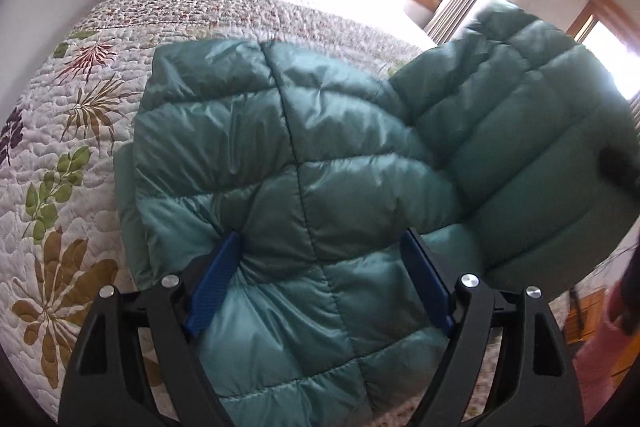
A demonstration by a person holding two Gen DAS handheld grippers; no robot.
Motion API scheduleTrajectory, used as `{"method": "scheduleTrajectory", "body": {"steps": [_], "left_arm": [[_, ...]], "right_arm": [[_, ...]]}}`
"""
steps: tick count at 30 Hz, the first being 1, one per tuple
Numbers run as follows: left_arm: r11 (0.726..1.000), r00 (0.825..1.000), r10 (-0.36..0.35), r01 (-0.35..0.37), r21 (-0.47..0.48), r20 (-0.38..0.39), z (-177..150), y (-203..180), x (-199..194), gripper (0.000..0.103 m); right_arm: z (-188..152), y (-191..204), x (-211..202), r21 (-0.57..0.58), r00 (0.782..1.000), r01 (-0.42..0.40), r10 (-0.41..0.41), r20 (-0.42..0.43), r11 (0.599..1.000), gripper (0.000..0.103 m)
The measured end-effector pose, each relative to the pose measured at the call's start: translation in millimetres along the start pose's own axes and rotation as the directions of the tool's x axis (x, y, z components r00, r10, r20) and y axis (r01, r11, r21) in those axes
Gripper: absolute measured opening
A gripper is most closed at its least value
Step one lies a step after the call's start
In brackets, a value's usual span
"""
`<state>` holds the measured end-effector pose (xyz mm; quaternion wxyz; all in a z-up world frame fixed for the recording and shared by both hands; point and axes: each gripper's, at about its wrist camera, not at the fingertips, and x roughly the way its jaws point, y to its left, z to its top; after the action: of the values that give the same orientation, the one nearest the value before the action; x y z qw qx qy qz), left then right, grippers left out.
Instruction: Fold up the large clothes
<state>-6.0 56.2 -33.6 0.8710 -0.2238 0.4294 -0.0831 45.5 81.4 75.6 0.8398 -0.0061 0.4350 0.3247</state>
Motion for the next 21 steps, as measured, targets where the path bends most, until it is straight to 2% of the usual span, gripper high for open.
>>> {"method": "scheduleTrajectory", "body": {"steps": [7, 14, 17, 21], "left_arm": [[0.990, 0.991, -0.096, 0.105, -0.093, 0.091, 16.5, 31.9, -35.3, 0.080], [0.956, 0.962, -0.181, 0.221, -0.191, 0.206, 25.5, 65.8, -63.6, 0.080], [0.945, 0.952, -0.219, 0.261, -0.196, 0.213, 27.3, 67.1, -61.5, 0.080], [0.941, 0.954, -0.233, 0.271, -0.203, 0.189, 26.9, 67.1, -53.2, 0.080]], "right_arm": [[13.4, 60.2, 55.3, -0.160, 0.992, -0.031, 0.011, -0.127, 0.987, 0.030], [5.9, 84.9, 108.0, -0.206, 0.973, -0.083, 0.035, -0.226, 0.975, 0.035], [1.4, 89.9, 124.0, -0.218, 0.967, -0.098, 0.041, -0.252, 0.971, 0.038], [-4.5, 94.3, 138.3, -0.240, 0.961, -0.106, 0.037, -0.273, 0.965, 0.040]]}}
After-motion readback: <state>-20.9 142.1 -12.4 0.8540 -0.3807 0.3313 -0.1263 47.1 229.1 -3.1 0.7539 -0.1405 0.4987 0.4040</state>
